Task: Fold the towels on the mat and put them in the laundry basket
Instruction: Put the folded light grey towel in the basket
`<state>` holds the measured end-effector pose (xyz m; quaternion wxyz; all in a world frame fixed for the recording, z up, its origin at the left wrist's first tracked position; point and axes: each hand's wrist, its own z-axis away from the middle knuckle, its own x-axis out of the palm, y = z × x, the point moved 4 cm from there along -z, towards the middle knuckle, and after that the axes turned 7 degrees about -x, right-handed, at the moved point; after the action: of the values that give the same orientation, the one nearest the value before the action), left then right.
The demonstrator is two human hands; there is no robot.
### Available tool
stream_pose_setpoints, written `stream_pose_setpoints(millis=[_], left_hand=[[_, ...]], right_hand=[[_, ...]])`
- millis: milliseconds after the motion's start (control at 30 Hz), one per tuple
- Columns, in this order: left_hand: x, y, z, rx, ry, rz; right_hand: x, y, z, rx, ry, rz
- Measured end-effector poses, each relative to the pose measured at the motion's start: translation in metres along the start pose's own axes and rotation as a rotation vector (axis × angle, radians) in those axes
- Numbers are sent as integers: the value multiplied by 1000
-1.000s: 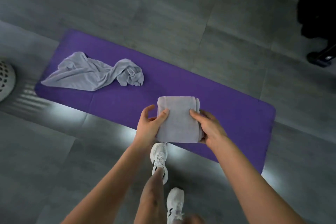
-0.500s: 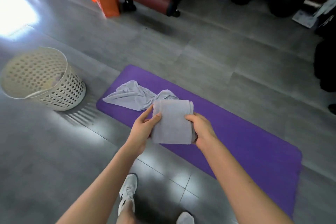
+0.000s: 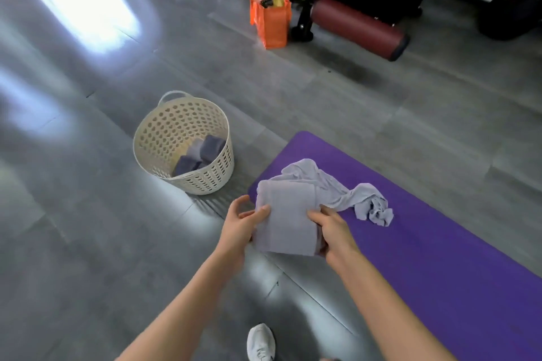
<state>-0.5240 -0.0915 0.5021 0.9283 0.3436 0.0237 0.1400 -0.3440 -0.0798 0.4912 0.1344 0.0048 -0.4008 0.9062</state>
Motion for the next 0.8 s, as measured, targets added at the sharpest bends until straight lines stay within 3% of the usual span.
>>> stream_pose_setpoints(millis=[267,567,800], left_hand=[[-124,90,-128,-44,41,12],[-235,196,-354,-128,98,-48],[-295,193,-526,-288,52,-110]], right_hand=[[178,8,-105,35,-74,-39],[364,5,-292,85,-74,-77],[445,79,-427,184,-5,-44]])
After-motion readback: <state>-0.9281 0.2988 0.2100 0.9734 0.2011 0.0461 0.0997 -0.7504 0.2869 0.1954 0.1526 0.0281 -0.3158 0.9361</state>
